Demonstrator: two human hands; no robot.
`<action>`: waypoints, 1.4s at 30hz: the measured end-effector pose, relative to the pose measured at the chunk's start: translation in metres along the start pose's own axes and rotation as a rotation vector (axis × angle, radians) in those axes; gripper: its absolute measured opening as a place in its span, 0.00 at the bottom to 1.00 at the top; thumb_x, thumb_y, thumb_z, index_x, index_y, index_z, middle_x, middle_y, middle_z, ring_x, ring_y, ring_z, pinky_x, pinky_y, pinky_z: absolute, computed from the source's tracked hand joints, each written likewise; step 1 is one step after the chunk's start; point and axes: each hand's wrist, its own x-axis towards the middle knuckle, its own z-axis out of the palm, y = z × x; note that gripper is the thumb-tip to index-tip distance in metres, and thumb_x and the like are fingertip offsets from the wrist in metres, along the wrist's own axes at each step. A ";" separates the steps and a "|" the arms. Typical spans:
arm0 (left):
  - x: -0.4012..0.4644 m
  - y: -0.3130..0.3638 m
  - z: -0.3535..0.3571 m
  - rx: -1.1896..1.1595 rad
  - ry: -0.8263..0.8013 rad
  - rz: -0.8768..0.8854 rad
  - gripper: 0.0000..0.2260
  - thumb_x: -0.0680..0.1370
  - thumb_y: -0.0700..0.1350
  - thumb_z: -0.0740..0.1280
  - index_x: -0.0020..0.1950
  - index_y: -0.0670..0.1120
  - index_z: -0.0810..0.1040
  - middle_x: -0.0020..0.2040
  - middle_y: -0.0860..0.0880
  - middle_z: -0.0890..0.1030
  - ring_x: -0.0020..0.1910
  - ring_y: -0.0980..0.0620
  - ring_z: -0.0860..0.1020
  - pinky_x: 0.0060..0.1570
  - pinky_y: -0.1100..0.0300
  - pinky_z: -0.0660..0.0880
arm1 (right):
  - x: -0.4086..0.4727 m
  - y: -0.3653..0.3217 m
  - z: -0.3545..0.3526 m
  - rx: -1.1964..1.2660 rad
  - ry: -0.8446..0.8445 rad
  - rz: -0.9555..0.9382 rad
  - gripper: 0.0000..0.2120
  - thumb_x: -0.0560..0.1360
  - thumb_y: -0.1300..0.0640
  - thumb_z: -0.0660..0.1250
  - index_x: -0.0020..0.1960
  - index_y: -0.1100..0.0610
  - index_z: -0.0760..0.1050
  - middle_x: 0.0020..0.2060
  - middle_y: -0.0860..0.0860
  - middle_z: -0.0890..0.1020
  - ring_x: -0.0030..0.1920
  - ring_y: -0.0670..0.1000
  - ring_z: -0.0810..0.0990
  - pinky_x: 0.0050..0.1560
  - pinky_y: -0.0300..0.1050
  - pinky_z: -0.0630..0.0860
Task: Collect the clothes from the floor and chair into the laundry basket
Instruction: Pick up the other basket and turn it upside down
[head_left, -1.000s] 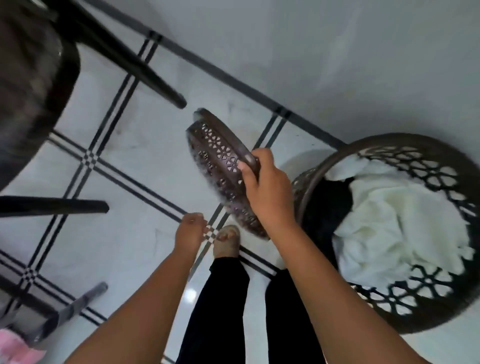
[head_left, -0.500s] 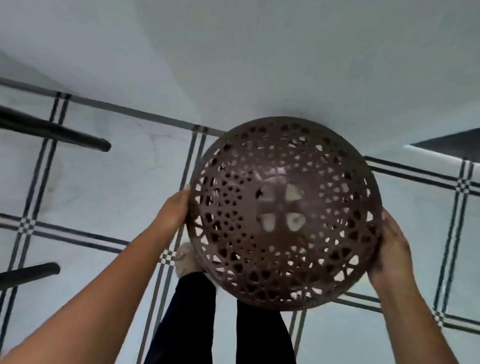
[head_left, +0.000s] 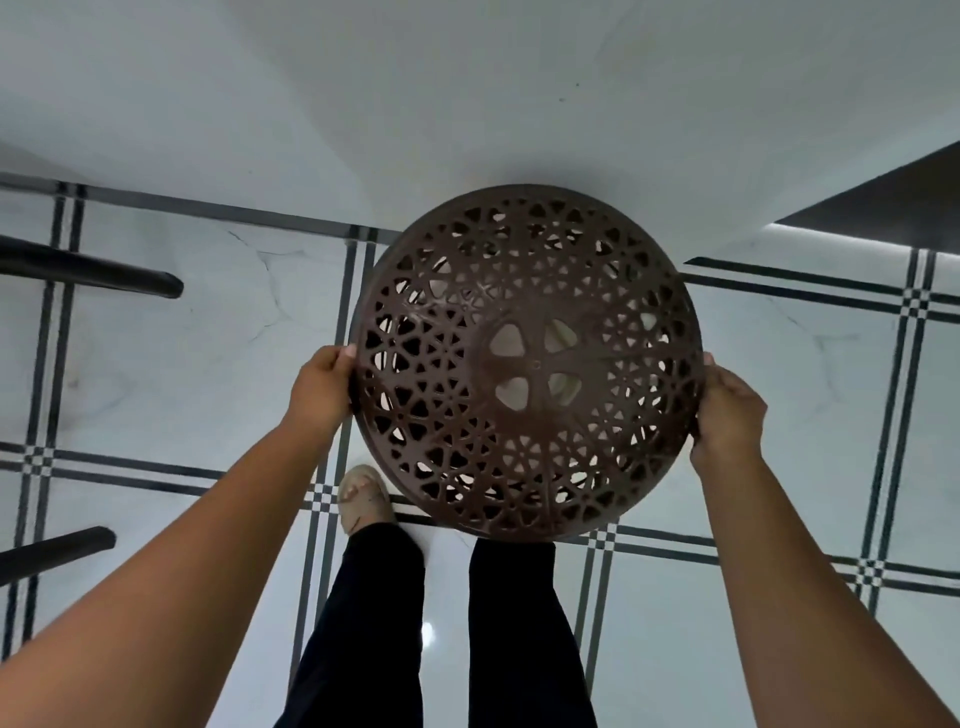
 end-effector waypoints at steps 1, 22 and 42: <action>0.000 -0.001 0.000 -0.008 0.002 0.001 0.13 0.80 0.54 0.57 0.51 0.47 0.75 0.48 0.42 0.79 0.54 0.37 0.79 0.60 0.39 0.74 | 0.000 -0.001 -0.001 -0.025 -0.006 0.012 0.09 0.76 0.50 0.68 0.39 0.49 0.82 0.44 0.50 0.85 0.49 0.51 0.83 0.55 0.46 0.80; -0.117 -0.124 0.031 -0.613 -0.163 -0.353 0.08 0.80 0.46 0.62 0.57 0.47 0.74 0.58 0.47 0.80 0.58 0.51 0.78 0.62 0.54 0.72 | -0.152 0.136 0.030 0.507 0.065 0.541 0.16 0.80 0.51 0.61 0.67 0.54 0.73 0.61 0.53 0.79 0.61 0.55 0.77 0.60 0.50 0.76; -0.017 -0.002 -0.032 -0.251 -0.041 0.003 0.18 0.79 0.58 0.56 0.57 0.48 0.77 0.55 0.49 0.81 0.55 0.49 0.79 0.58 0.54 0.76 | -0.060 0.056 -0.005 0.335 -0.100 0.296 0.06 0.74 0.59 0.65 0.47 0.53 0.80 0.43 0.49 0.84 0.50 0.51 0.80 0.51 0.46 0.77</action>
